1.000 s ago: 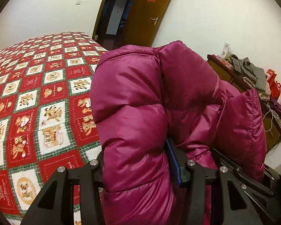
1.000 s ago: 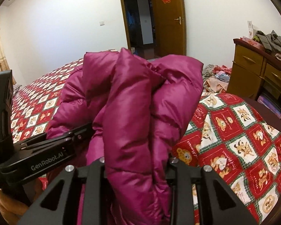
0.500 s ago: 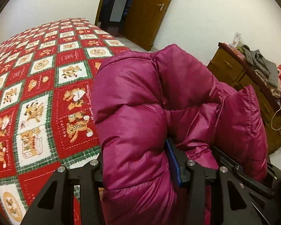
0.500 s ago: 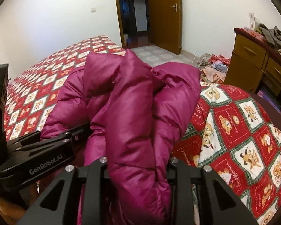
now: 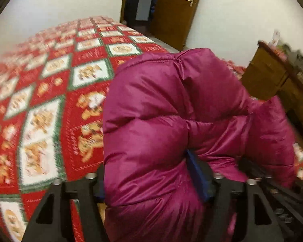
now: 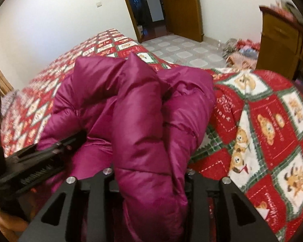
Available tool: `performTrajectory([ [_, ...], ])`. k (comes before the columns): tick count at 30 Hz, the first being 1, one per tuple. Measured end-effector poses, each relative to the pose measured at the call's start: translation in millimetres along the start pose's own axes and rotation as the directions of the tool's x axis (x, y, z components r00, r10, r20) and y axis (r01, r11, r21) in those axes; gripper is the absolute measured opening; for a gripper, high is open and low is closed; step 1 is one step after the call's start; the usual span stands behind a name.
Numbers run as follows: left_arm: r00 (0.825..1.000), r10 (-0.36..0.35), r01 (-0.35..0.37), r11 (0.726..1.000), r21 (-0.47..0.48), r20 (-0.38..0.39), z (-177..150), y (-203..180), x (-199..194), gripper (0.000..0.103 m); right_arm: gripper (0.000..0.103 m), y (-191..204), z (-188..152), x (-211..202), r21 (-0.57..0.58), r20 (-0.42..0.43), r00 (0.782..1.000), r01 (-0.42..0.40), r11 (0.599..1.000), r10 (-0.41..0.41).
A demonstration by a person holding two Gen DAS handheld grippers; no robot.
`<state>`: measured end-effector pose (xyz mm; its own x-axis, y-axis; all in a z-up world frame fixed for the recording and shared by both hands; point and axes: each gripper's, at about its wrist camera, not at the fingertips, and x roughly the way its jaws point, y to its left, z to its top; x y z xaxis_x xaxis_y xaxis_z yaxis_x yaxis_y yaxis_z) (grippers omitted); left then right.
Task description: Fold large clothes
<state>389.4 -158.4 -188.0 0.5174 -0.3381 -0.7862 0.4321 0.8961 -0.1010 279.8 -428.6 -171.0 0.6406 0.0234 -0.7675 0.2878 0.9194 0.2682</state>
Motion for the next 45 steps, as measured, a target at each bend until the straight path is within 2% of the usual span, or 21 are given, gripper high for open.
performTrajectory([
  [1,0.998,0.062,-0.063,0.997,0.033,0.021,-2.0,-6.5,-1.9,0.083,0.037,-1.7,-2.1,-3.0,0.004,0.006,1.000,-0.010,1.000,0.010],
  [2,0.995,0.090,-0.092,0.994,0.055,0.035,-3.1,-10.7,-3.7,0.084,0.038,-2.5,-4.4,-5.7,0.008,0.015,1.000,-0.012,1.000,0.012],
  [4,0.991,0.118,-0.123,0.989,0.087,0.054,-5.9,-15.4,-7.1,0.084,0.046,-6.3,-8.4,-14.4,0.032,0.030,0.999,-0.023,0.999,0.022],
  [6,0.989,0.132,-0.139,0.985,0.101,0.067,-8.6,-17.3,-10.1,0.084,0.049,-13.2,-11.6,-30.9,0.059,0.057,0.998,-0.019,0.998,0.015],
  [9,0.988,0.137,-0.143,0.985,0.096,0.065,-8.4,-15.7,-11.3,0.084,0.049,-8.0,-7.7,-62.2,0.047,0.133,0.990,0.032,0.998,-0.038],
  [12,0.984,0.162,-0.169,0.979,0.110,0.073,-6.2,-18.2,-10.3,0.084,0.041,8.0,10.0,-85.3,-0.001,0.202,0.974,0.102,0.995,-0.099],
  [15,0.980,0.181,-0.190,0.974,0.122,0.082,-5.3,-21.6,-9.4,0.084,0.041,24.2,35.8,-87.8,-0.036,0.225,0.970,0.106,0.994,-0.095],
  [18,0.979,0.188,-0.197,0.973,0.124,0.080,-3.7,-21.4,-8.6,0.084,0.039,30.4,58.8,-46.0,-0.055,0.139,0.985,0.112,0.992,-0.103],
  [19,0.978,0.191,-0.200,0.971,0.127,0.079,-3.2,-21.5,-8.6,0.084,0.032,26.7,62.1,-27.8,-0.053,0.103,0.989,0.114,0.992,-0.108],
  [20,0.977,0.195,-0.204,0.970,0.132,0.081,-3.0,-21.5,-10.0,0.084,0.028,24.4,60.6,-14.4,-0.054,0.080,0.989,0.128,0.990,-0.124],
  [23,0.979,0.187,-0.197,0.972,0.129,0.085,-1.2,-20.2,-14.8,0.084,0.028,11.9,49.3,14.6,-0.059,0.030,0.985,0.173,0.983,-0.172],
  [28,0.978,0.186,-0.197,0.973,0.122,0.097,9.1,-21.2,-20.1,0.084,0.028,-9.5,38.2,21.2,-0.008,0.003,0.990,0.141,0.990,-0.141],
  [34,0.970,0.214,-0.226,0.969,0.098,0.120,40.9,-20.2,-14.0,0.085,0.028,-7.8,34.9,23.7,-0.015,0.008,0.991,0.131,0.991,-0.131],
  [40,0.974,0.226,-0.227,0.973,0.034,0.018,63.5,-6.9,27.0,0.093,0.027,-12.6,35.6,25.5,0.017,0.012,0.996,0.092,0.996,-0.093],
  [42,0.969,0.247,-0.247,0.968,0.043,0.005,64.0,-9.4,35.0,0.098,0.028,-14.5,36.0,26.4,0.024,0.010,0.997,0.080,0.997,-0.080],
  [45,0.964,0.265,-0.264,0.963,0.059,0.005,63.0,-11.7,45.9,0.100,0.028,-18.9,36.5,27.0,0.042,0.005,0.999,0.051,0.998,-0.051],
])
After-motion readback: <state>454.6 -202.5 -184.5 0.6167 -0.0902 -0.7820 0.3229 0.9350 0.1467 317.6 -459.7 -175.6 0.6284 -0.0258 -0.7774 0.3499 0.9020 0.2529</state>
